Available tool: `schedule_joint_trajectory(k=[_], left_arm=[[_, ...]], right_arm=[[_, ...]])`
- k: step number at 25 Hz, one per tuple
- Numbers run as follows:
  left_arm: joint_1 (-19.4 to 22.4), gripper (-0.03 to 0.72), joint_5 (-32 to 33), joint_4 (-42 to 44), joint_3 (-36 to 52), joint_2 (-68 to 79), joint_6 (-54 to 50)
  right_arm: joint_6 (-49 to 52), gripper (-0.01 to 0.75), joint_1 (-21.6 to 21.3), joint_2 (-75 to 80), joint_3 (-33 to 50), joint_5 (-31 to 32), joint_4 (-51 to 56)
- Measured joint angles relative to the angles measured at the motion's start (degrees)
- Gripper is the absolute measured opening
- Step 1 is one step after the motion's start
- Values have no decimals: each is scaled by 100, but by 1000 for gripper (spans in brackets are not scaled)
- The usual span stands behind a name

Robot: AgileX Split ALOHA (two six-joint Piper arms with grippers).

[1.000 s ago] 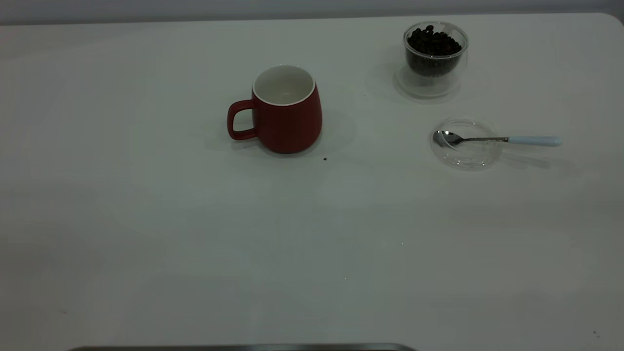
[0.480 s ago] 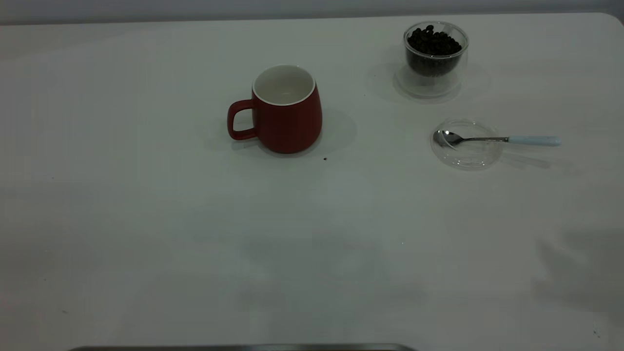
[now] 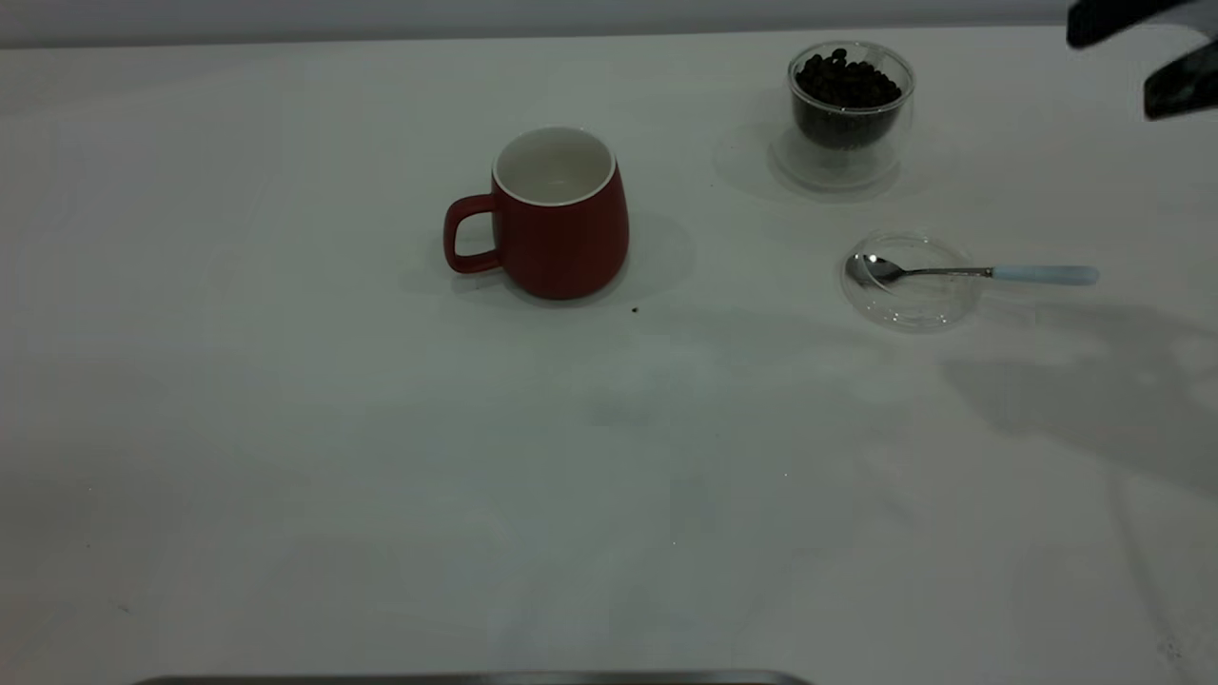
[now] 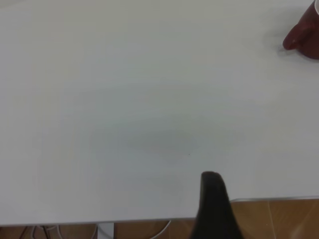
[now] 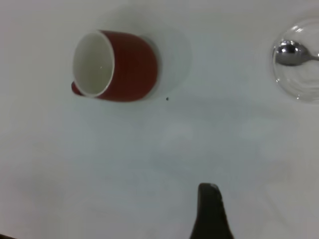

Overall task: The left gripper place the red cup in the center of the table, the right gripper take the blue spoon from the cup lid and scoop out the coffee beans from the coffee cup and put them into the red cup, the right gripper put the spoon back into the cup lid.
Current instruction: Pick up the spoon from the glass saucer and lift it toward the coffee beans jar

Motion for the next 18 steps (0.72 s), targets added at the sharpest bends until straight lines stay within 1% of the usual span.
schedule_joint_trajectory(k=[2, 6, 9, 13, 18], left_arm=[[0, 587, 0, 0, 0, 0, 0], [0, 587, 0, 0, 0, 0, -4], [0, 587, 0, 0, 0, 0, -4], [0, 587, 0, 0, 0, 0, -46], [0, 587, 0, 0, 0, 0, -46]], right_arm=[[-253, 585, -200, 262, -7, 79, 317], [-517, 585, -388, 626, 15, 83, 637], [-879, 585, -557, 923, 233, 54, 1088], [-1867, 585, -828, 1380, 570, 122, 2090], [-3088, 585, -1120, 2094, 791, 483, 3176]])
